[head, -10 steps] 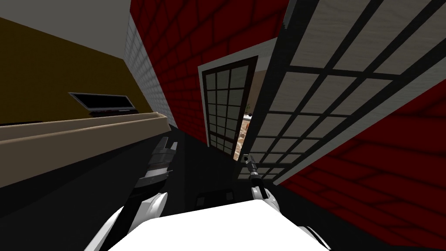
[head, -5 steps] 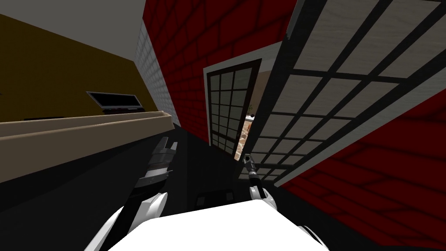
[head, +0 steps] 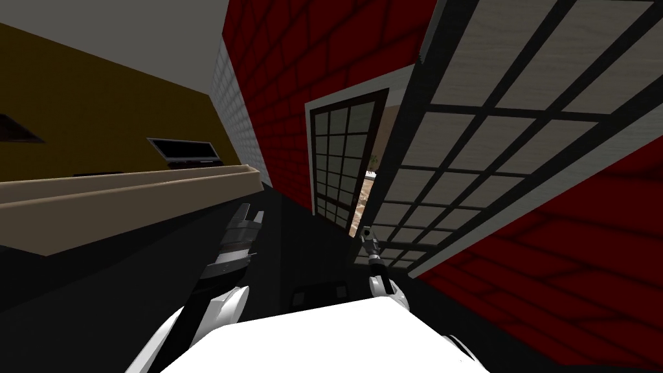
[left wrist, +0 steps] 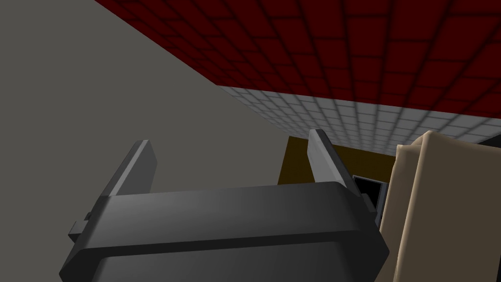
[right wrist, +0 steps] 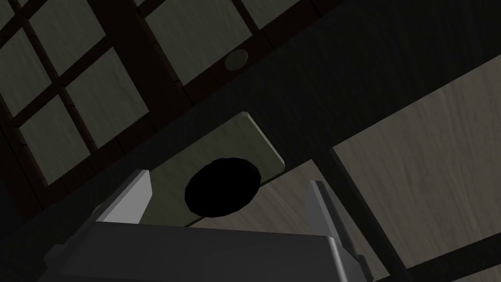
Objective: Pull the door open
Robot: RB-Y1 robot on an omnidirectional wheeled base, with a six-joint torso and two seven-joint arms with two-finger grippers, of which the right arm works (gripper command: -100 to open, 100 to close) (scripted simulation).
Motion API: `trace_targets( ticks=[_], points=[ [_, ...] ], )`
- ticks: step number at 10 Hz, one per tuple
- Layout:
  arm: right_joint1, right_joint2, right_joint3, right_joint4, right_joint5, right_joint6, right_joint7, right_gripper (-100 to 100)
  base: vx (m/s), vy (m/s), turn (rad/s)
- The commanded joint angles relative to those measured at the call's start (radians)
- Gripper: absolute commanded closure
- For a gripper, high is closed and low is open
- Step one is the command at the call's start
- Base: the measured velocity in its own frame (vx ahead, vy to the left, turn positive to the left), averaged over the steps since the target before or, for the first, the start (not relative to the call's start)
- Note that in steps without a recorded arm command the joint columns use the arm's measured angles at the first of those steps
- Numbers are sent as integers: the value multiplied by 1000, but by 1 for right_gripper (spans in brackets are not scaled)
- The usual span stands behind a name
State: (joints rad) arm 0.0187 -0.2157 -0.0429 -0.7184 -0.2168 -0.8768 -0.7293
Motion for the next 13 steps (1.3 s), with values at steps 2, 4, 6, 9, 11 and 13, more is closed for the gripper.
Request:
trace_targets(
  ticks=[2,4,6,9,11,13],
  points=[
    [1,5,10,-7,-29,7,-74,-100,-55,-18,43],
    [1,8,16,-12,-47,11,-121,-100,-48,-10,43],
    [1,11,23,-16,-65,15,-162,-100,-73,-29,67],
    [1,18,36,-25,-102,23,-244,-100,-53,-20,43],
    [2,21,42,-29,-120,26,-285,-100,-70,-20,70],
    [2,24,48,-33,-137,30,-326,-100,-56,-22,40]
  ],
)
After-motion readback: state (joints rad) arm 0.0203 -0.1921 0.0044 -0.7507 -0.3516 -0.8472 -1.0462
